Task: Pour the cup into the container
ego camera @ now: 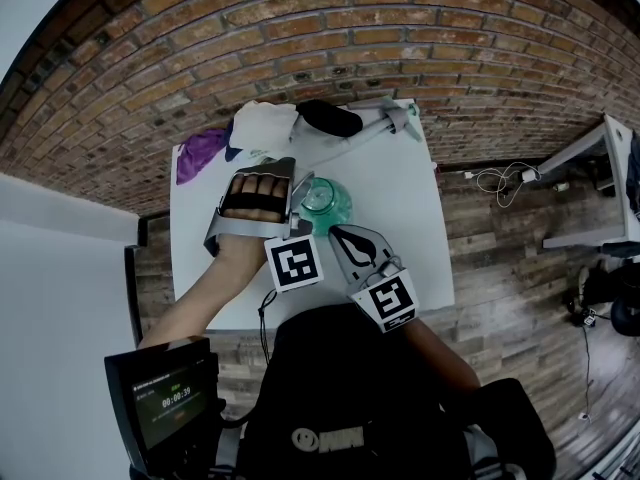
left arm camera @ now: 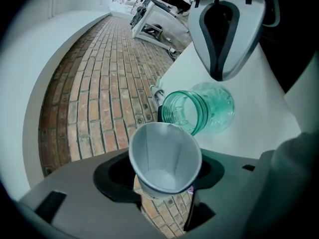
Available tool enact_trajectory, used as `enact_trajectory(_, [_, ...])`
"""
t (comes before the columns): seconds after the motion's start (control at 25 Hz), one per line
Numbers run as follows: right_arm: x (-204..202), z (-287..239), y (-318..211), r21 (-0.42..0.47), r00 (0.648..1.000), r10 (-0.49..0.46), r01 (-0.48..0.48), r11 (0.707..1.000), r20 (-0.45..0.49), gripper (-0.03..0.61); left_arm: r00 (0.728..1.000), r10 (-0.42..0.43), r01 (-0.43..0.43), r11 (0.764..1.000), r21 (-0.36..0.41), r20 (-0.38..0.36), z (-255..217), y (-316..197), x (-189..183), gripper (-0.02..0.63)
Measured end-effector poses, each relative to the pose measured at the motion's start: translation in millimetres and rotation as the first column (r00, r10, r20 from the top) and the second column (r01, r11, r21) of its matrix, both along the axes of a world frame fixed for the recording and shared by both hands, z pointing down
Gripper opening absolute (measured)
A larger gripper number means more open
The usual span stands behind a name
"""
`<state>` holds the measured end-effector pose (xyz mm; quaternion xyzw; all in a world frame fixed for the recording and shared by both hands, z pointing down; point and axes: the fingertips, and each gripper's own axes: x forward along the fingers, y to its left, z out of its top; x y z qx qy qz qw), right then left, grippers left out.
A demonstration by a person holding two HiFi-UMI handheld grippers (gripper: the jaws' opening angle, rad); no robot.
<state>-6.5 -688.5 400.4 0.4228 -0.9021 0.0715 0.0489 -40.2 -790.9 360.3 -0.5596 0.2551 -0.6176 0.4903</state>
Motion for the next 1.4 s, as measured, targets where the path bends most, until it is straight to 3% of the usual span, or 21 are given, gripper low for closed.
enact_trajectory(0.8, [0.3, 1.2, -1.0, -0.004, 1.0, 0.004, -0.004, 1.0, 0.003, 0.003, 0.997, 0.065, -0.068, 0.996, 0.064, 0.051, -3.4, 2.4, 3.0, 0.289])
enact_trajectory(1.4, [0.2, -0.5, -1.3, -0.002, 1.0, 0.007, -0.007, 1.0, 0.004, 0.003, 0.986, 0.1, -0.117, 0.986, 0.119, 0.133, -5.9, 3.7, 5.1, 0.289])
